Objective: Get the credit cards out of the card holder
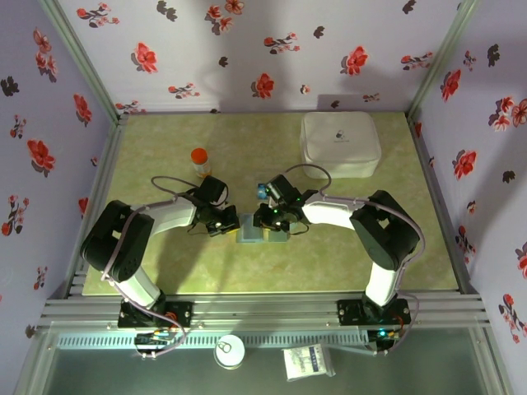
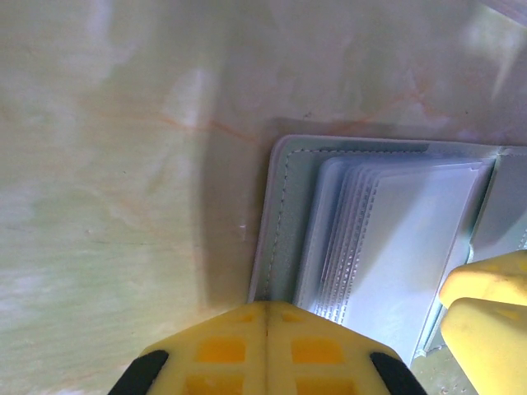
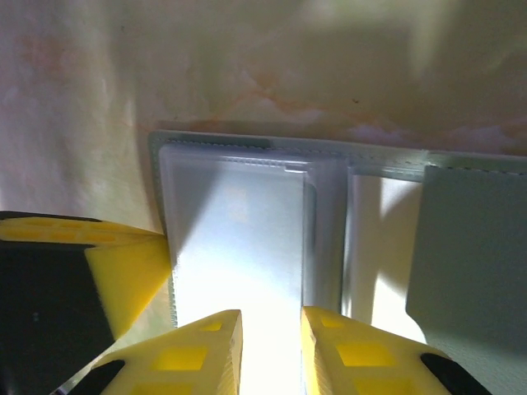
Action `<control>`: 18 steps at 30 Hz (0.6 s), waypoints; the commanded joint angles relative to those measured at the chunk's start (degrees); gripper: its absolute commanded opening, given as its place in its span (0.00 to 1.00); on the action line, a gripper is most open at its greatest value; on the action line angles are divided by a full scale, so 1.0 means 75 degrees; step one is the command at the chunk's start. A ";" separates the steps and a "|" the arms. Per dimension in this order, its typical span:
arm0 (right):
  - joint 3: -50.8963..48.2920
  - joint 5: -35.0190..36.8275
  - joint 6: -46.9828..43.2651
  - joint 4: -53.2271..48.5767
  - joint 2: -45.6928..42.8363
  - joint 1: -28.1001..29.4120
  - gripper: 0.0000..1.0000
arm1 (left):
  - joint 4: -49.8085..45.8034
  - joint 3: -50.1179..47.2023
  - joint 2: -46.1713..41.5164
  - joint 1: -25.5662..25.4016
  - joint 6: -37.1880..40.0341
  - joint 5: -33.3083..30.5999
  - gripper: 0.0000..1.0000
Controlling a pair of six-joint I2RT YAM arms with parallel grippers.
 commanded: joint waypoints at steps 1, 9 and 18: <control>-0.0018 0.0248 -0.0208 -0.0344 0.0031 0.0050 0.25 | -0.0398 0.0132 0.0148 -0.0030 0.0222 -0.0106 0.02; 0.0009 0.0372 -0.0311 -0.0522 0.0046 0.0050 0.24 | -0.0447 0.0216 0.0156 -0.0027 0.0234 -0.0096 0.02; 0.0007 0.0429 -0.0431 -0.0647 0.0110 0.0050 0.21 | -0.0438 0.0228 0.0159 -0.0030 0.0221 -0.0097 0.02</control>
